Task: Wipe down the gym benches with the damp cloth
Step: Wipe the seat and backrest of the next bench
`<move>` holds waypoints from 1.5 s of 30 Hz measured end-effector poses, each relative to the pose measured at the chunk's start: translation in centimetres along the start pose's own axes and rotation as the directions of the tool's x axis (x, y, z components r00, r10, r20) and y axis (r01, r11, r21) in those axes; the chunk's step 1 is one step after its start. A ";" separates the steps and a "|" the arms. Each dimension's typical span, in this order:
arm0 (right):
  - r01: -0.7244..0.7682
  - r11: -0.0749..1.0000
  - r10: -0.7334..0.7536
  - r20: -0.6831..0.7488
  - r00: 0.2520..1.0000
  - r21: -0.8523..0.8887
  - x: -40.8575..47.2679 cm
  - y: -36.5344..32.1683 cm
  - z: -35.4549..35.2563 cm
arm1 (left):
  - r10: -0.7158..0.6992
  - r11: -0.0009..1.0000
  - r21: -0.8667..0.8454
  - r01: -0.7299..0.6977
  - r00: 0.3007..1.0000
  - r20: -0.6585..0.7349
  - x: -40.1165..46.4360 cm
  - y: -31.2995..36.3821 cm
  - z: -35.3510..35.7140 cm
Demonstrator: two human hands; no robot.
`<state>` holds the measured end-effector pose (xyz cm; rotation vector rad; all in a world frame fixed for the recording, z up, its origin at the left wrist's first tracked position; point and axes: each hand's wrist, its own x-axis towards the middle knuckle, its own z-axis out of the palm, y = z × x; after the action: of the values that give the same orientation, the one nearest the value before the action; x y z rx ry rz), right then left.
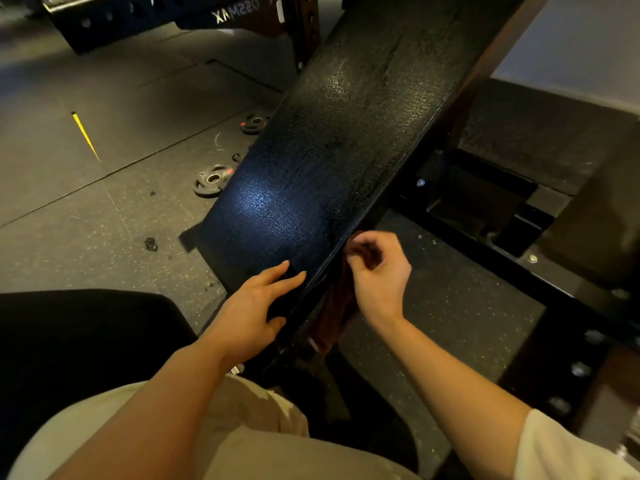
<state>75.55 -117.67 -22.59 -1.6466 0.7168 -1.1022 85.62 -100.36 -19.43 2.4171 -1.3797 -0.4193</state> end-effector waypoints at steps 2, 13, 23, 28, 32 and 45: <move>0.010 1.000 -0.009 0.144 0.990 -0.012 -1.5 0.4 -0.3 | -0.010 1.000 -0.002 0.009 1.000 -0.016 0.0 0.3 0.2; -0.039 0.998 0.037 0.070 0.997 0.041 -0.9 -0.3 0.0 | -0.017 1.000 -0.006 0.017 1.000 -0.008 0.0 0.2 0.3; -0.130 0.988 0.131 0.010 0.991 -0.078 -2.2 0.3 0.4 | -0.075 0.991 -0.112 0.075 0.997 -0.003 -0.9 -1.4 -0.6; -0.092 0.995 0.099 0.159 0.982 -0.049 -5.5 1.9 1.6 | -0.116 0.978 -0.178 0.111 0.993 -0.017 -0.6 -1.4 -0.6; -0.076 0.991 0.099 0.216 0.971 -0.115 -6.0 2.2 0.7 | -0.157 0.953 -0.261 0.154 0.988 0.011 -1.0 -1.8 -0.7; -0.132 0.991 0.129 0.180 0.975 0.004 -7.8 2.3 2.5 | -0.217 0.927 -0.315 0.204 0.976 -0.008 -0.4 -1.7 -0.9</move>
<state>74.73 -110.75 -27.52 -1.6374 0.6865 -0.8524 87.11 -99.11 -19.29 2.2987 -0.9533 -0.5874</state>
